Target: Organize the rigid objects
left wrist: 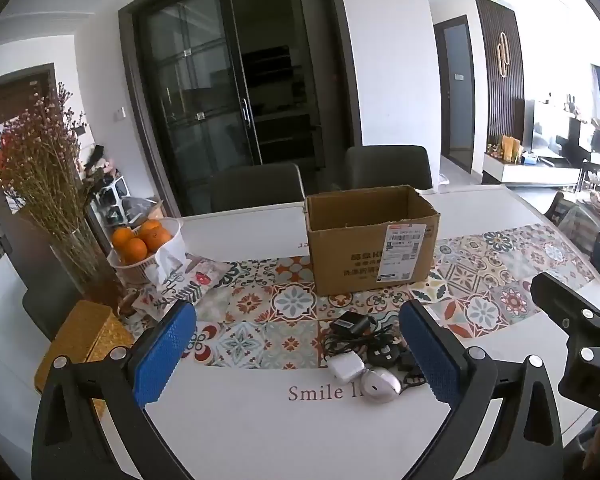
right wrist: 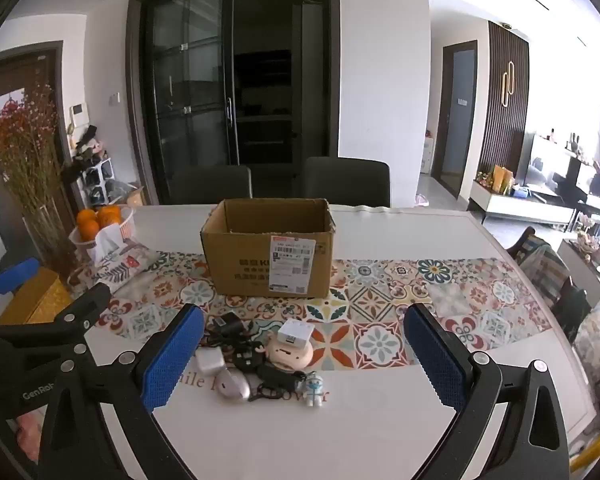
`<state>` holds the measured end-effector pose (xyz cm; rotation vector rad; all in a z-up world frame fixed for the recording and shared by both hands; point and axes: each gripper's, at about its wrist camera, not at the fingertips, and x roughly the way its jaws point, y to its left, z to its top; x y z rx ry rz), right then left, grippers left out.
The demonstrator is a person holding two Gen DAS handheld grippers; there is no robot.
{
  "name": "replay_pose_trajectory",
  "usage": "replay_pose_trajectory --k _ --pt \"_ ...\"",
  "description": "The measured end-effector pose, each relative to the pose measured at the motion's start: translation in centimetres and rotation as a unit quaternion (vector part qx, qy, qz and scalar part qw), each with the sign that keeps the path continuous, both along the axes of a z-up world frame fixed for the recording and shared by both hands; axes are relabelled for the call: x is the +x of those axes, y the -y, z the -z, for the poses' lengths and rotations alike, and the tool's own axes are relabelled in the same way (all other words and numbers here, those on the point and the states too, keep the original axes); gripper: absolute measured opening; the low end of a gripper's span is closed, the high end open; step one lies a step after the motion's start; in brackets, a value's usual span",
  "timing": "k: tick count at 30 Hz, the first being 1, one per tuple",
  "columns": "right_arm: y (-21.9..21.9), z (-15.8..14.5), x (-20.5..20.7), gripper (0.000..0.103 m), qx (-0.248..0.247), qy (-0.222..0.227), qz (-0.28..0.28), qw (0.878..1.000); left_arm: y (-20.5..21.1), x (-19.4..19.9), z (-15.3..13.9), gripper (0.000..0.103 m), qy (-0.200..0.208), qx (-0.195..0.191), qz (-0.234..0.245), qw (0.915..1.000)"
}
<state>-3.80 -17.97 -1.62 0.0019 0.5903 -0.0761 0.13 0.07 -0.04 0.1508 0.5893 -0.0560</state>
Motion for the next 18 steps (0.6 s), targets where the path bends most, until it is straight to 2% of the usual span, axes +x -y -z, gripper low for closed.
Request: replay_pose_trajectory --k 18 --pt "0.27 0.24 0.51 0.101 0.006 0.001 -0.001 1.0 -0.1 0.19 -0.07 0.103 0.019 0.01 -0.007 0.9998"
